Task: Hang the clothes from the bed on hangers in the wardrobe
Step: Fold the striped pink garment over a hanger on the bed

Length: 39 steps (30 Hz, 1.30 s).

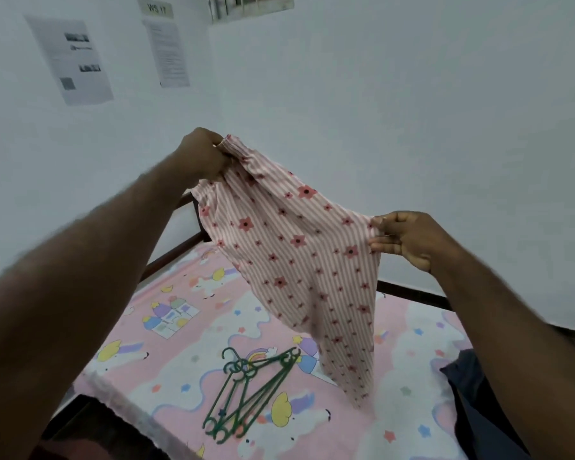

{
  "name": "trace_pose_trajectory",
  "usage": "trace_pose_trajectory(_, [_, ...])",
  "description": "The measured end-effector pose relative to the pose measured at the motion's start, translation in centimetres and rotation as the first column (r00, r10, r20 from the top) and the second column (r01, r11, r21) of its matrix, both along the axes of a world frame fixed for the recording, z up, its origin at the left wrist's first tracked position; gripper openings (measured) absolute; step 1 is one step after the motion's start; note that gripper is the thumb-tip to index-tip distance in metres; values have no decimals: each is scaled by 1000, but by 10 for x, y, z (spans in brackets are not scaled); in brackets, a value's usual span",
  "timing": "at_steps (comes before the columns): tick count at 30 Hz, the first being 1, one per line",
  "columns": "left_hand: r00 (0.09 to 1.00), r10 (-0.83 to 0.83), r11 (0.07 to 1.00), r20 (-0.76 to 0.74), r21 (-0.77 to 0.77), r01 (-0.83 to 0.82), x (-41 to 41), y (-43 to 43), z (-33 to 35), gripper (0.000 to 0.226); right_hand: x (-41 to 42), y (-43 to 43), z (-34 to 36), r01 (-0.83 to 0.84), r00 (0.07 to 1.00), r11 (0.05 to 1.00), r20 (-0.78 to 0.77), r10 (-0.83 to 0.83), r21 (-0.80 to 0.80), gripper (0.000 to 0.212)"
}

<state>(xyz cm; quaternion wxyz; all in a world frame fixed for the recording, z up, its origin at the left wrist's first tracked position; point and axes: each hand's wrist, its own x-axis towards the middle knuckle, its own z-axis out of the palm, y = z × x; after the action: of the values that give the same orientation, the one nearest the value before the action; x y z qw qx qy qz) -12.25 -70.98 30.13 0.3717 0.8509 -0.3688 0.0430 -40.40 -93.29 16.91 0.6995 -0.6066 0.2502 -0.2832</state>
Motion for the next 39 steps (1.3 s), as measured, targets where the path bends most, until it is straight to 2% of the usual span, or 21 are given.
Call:
trace_pose_trajectory(6, [975, 73, 994, 208, 60, -87, -23, -71, 4, 12, -3, -57, -31, 33, 999, 998, -45, -31, 52, 15])
trace_pose_trajectory(11, [975, 61, 994, 215, 76, -79, -38, -138, 0, 17, -7, -122, -42, 76, 993, 993, -101, -67, 91, 20])
trace_pose_trajectory(17, [984, 56, 997, 171, -67, -45, -41, -191, 12, 18, -14, -190, -3, 221, 975, 975, -29, -220, 15, 31])
trace_pose_trajectory(21, [966, 69, 973, 250, -232, -10, -48, -184, 16, 21, -20, -200, 35, 330, 941, 943, 90, -326, -43, 25])
trace_pose_trajectory(24, [933, 83, 948, 351, -316, 34, -60, -155, 3, 26, -31, -173, 42, 362, 924, 931, 152, -352, -43, 24])
trace_pose_trajectory(25, [928, 89, 939, 363, -341, 44, -64, -140, -11, 26, -35, -158, 35, 370, 921, 928, 148, -361, -36, 22])
trace_pose_trajectory(28, [932, 71, 902, 354, -423, 92, -75, -84, -77, 8, -51, -105, -5, 356, 921, 934, 159, -356, 30, 18])
trace_pose_trajectory(31, [954, 13, 887, 300, -444, 128, -85, -21, -182, 22, -62, -48, -83, 366, 918, 917, 97, -384, 158, 14])
trace_pose_trajectory(34, [984, -43, 944, 176, -314, 97, -107, 51, -313, 26, -67, 7, -194, 376, 925, 877, -77, -371, 297, 1])
trace_pose_trajectory(37, [999, -27, 997, -46, -79, 23, -127, 113, -438, 32, -69, 56, -319, 430, 899, 807, -278, -339, 405, 9])
trace_pose_trajectory(39, [992, -31, 994, -120, 96, 42, -140, 148, -503, 36, -76, 88, -390, 464, 867, 780, -398, -301, 420, 19])
